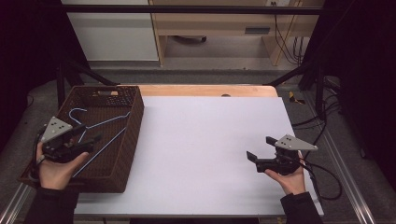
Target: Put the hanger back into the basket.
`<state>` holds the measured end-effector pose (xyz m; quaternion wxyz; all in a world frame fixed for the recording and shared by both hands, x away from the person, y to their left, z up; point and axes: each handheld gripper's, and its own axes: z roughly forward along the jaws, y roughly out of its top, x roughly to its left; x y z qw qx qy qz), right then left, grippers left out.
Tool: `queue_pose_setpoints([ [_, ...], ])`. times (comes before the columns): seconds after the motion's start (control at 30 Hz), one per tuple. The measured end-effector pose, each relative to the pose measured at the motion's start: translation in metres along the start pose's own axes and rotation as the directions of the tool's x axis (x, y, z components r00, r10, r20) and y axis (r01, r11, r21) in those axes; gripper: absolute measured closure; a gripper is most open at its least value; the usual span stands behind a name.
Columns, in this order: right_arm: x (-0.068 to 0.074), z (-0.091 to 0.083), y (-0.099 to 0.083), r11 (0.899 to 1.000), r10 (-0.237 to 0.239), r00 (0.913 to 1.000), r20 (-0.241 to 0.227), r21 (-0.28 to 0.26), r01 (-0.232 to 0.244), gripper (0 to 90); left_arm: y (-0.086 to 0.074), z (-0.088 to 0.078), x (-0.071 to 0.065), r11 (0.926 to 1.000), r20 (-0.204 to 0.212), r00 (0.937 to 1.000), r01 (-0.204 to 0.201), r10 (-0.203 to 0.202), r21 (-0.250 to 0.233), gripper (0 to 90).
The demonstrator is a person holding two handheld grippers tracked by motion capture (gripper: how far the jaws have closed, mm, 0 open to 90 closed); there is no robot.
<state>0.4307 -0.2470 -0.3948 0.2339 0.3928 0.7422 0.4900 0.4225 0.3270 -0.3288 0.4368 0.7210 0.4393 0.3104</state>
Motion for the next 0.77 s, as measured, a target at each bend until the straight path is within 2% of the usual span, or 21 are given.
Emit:
queue_pose_setpoints([
  [0.07,0.0,-0.001,0.0,1.0,0.001,1.0,-0.002,-0.004,-0.001,8.2,-0.002,0.001,-0.013,0.9997,0.051,0.9987,0.008,-0.007,-0.024,30.8],
  [0.1,0.0,-0.001,0.0,1.0,0.004,1.0,-0.002,-0.006,-0.004,8.2,-0.003,0.002,-0.021,0.999,0.089,0.996,0.013,-0.009,-0.042,29.2],
  [0.17,-0.001,-0.002,0.0,1.0,0.001,1.0,-0.002,-0.011,-0.001,8.2,-0.006,0.004,-0.032,0.9983,0.132,0.9912,0.014,-0.007,-0.056,25.2],
  [0.23,-0.001,-0.002,0.001,1.0,0.003,1.0,0.0,-0.016,-0.003,8.1,-0.01,0.008,-0.044,0.9973,0.175,0.9845,0.019,-0.006,-0.071,21.1],
  [0.33,-0.001,-0.003,0.001,1.0,0.006,1.0,-0.001,-0.022,-0.006,8.0,-0.016,0.014,-0.059,0.9973,0.215,0.9766,0.022,-0.006,-0.07,18.0],
  [0.4,-0.001,-0.004,0.001,1.0,0.004,1.0,-0.001,-0.022,-0.004,8.0,-0.022,0.02,-0.071,0.9973,0.22,0.9754,0.004,0.012,-0.073,15.6],
  [0.53,-0.003,-0.005,-0.001,1.0,0.018,0.9998,-0.005,-0.026,-0.018,8.0,-0.033,0.027,-0.087,0.9975,0.249,0.9682,-0.006,0.023,-0.07,14.4],
  [0.6,-0.004,-0.005,-0.002,0.999,0.017,0.9999,-0.001,-0.027,-0.017,8.0,-0.035,0.03,-0.092,0.9977,0.244,0.9692,-0.021,0.036,-0.064,13.0],
  [0.67,-0.005,-0.005,-0.003,0.999,0.021,0.9998,-0.001,-0.024,-0.022,8.0,-0.038,0.032,-0.096,0.9978,0.254,0.9666,-0.018,0.034,-0.064,13.1],
  [0.77,-0.005,-0.005,-0.005,0.999,0.026,0.9996,-0.003,-0.026,-0.026,8.0,-0.043,0.037,-0.1,0.9984,0.248,0.9681,-0.025,0.037,-0.051,13.3],
])
